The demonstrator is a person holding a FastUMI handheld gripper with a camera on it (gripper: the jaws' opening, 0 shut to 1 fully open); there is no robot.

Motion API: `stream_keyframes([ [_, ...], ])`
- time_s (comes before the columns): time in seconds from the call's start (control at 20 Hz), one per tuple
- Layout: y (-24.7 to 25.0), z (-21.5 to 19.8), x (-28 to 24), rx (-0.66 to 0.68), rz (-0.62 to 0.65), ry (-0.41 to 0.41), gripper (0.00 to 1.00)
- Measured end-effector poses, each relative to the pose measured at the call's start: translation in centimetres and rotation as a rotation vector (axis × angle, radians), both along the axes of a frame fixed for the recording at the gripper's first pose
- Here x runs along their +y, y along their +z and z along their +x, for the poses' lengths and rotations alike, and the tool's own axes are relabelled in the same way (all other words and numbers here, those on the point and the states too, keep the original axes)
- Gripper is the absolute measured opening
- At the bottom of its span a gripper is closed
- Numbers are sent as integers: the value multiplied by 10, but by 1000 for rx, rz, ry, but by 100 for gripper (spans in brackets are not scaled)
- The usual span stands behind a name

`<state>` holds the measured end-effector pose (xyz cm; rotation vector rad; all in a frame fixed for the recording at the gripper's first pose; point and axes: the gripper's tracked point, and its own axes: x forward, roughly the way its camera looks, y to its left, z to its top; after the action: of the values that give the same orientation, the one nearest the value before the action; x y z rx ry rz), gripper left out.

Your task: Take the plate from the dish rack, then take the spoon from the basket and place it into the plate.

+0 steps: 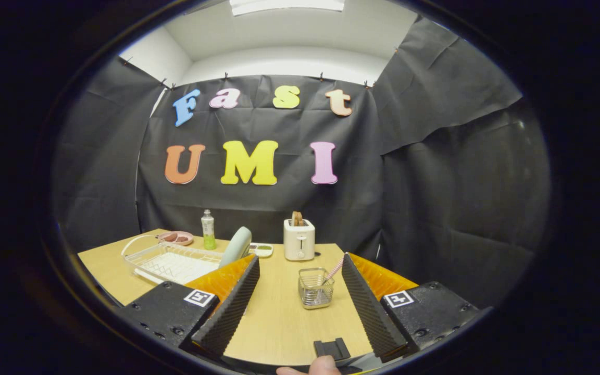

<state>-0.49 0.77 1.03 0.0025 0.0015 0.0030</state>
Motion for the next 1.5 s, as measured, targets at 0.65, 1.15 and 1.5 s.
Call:
stream_keyframes([
  [0.65, 43, 34, 44, 76, -28, 118, 100],
  [1.15, 83, 119, 104, 277, -73, 196, 100],
  [1.5, 54, 173, 142, 556, -50, 221, 100],
])
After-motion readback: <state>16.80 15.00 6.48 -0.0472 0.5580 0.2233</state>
